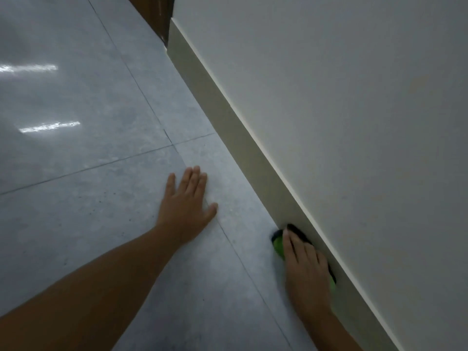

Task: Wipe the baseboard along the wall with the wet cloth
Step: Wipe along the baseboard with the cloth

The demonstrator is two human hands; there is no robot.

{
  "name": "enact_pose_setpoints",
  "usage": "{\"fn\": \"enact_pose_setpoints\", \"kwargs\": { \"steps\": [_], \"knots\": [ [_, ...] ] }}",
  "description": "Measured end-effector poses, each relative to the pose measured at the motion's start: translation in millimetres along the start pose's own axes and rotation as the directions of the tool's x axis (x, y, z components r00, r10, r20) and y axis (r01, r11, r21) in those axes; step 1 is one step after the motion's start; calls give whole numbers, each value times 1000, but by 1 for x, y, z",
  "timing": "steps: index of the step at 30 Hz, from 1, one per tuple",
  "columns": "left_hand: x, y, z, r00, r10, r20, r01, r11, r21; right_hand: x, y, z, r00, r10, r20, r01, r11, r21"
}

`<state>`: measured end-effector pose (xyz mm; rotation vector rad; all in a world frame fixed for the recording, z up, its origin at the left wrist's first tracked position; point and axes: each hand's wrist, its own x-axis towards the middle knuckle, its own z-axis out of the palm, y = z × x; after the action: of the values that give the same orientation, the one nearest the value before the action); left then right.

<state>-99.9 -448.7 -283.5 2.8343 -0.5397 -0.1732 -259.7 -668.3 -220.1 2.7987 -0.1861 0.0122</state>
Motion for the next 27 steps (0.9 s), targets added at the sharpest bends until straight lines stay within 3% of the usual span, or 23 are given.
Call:
{"fn": "enact_pose_setpoints", "kwargs": {
  "steps": [5, 9, 12, 20, 23, 27],
  "knots": [
    [-4, 2, 5, 998, 19, -59, -19, 1000, -10, 104, -62, -22, 990, -50, -134, 38, 995, -97],
    [-4, 0, 5, 997, 26, -72, -27, 1000, -15, 146, -81, -35, 989, -86, -119, 59, 976, -211],
    [-4, -2, 6, 997, 26, -73, -26, 1000, 8, 120, -58, -26, 987, -138, -80, 108, 947, -304],
    [-5, -1, 5, 995, 34, -90, -37, 999, -34, -46, 39, 25, 992, -80, -100, 51, 962, -270],
    [-3, 0, 6, 994, 30, -101, -34, 999, -39, -37, 35, 29, 991, -110, -80, 88, 966, -242],
    [-3, 0, 7, 992, 31, -119, -38, 998, -50, 37, -10, 13, 982, -132, -135, 103, 974, -203]
  ]
}}
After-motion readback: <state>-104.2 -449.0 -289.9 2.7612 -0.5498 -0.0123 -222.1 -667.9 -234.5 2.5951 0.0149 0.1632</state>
